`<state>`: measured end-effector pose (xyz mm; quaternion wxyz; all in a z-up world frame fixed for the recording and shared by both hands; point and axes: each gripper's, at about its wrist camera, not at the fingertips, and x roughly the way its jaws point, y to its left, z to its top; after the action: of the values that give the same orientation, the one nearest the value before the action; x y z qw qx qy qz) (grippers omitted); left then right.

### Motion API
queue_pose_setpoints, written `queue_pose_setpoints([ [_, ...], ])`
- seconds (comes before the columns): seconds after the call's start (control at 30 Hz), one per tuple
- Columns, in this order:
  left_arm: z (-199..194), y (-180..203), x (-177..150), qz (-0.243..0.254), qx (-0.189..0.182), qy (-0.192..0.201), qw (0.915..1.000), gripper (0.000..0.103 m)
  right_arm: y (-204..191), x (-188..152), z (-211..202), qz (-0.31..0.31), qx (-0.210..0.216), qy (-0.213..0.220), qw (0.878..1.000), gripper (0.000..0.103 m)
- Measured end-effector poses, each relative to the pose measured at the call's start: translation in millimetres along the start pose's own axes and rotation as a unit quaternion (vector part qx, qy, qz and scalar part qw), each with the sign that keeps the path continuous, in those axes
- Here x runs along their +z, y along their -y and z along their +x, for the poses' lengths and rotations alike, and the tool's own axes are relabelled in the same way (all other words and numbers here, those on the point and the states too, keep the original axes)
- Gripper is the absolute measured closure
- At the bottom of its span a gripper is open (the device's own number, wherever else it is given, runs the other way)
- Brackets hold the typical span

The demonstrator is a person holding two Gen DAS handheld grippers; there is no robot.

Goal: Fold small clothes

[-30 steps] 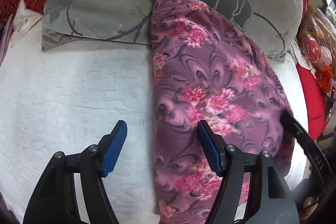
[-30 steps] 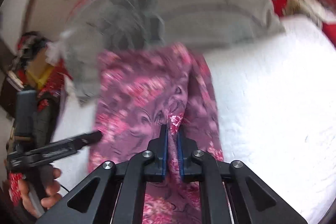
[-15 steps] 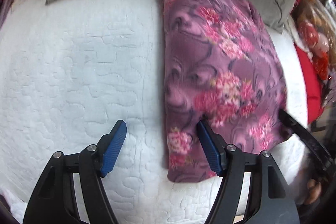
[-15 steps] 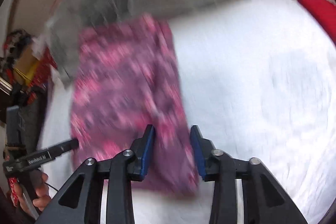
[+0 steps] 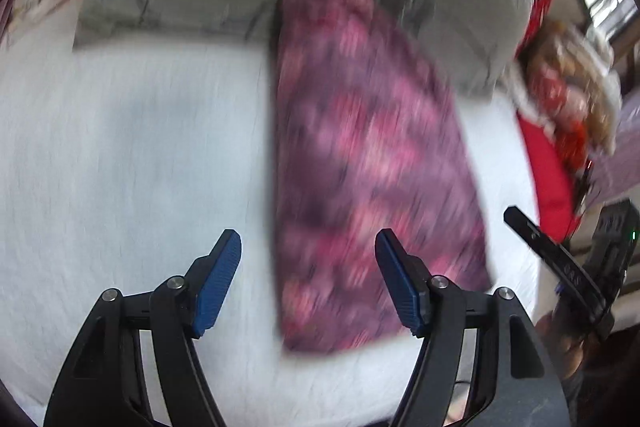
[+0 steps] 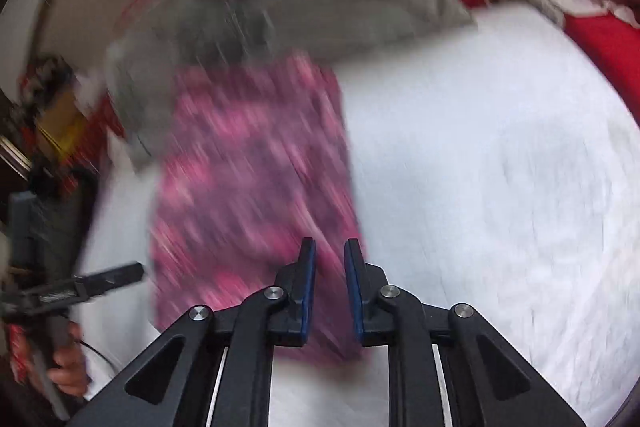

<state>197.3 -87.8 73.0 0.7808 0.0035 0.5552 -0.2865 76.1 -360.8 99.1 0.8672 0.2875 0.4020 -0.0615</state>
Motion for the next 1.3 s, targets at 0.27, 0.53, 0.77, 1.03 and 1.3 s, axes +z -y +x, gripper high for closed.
queue_pose_setpoints([
  [0.27, 51.3, 12.3, 80.6, -0.01, 0.063, 0.016, 0.9978, 0.034, -33.5, 75.1, 85.3, -0.018, 0.014, 0.02, 1.0, 0.085],
  [0.53, 80.3, -28.2, 85.8, -0.057, 0.021, -0.03, 0.9977, 0.017, -1.8, 83.6, 143.9, 0.021, -0.047, -0.02, 0.998, 0.095],
  [0.77, 61.5, -45.2, 31.9, -0.07, 0.007, -0.03, 0.9971, 0.016, -3.8, 46.6, 116.8, -0.035, 0.025, -0.046, 0.998, 0.076],
  [1.03, 21.4, -28.2, 25.5, 0.0, -0.01, 0.004, 0.9999, 0.016, 22.5, 45.8, 68.6, 0.008, -0.003, -0.011, 1.0, 0.042],
  [1.3, 44.8, -43.5, 12.5, -0.041, -0.062, -0.043, 0.9963, 0.013, 61.4, 30.6, 103.1, 0.126, 0.109, -0.067, 0.984, 0.028],
])
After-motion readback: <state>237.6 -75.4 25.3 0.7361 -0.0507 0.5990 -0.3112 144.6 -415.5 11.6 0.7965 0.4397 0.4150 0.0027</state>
